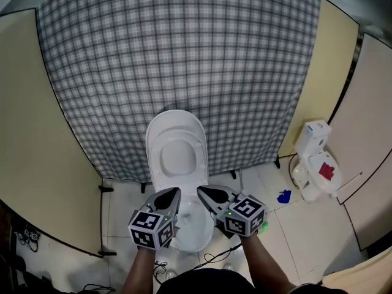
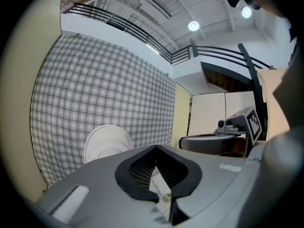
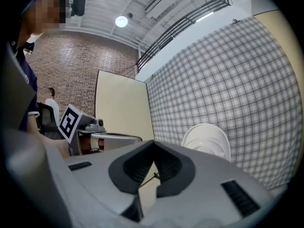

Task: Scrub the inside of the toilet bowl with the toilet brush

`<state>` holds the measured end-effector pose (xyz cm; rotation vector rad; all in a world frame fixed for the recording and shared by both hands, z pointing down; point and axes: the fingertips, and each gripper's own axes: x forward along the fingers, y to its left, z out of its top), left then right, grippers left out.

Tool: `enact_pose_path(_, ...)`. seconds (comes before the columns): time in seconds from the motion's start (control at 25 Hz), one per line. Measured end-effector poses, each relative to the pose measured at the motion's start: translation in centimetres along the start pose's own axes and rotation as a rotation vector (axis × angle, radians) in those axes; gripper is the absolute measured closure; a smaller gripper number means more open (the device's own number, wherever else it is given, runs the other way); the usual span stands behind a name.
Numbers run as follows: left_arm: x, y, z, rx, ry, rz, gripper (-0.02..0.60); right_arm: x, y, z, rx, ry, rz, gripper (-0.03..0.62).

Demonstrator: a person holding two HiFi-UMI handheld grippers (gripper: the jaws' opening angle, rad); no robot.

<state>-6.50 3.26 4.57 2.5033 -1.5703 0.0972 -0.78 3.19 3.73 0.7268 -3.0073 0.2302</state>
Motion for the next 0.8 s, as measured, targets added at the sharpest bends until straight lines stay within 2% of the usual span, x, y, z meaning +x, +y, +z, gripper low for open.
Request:
enact_pose_path(0.24,-0.2,-0.3,1.8,-0.036,0.036,0.016,0.588,-0.1,-0.6,2.2,0.034,0.035,0.008,0.586)
enact_pose_path(0.52,0.2,-0.5,-0.6,0.006,0.003,-0.001,0.588,-0.1,-0.9,0.0,-0.005,-0.003,0.003,0.586)
enact_pose_path(0.8,0.1,-0.7,-0.5,0.000,0.002,-0.013,0.588,-0.2,-0.4,-0.3,-0.003,0.002,-0.009,0.586)
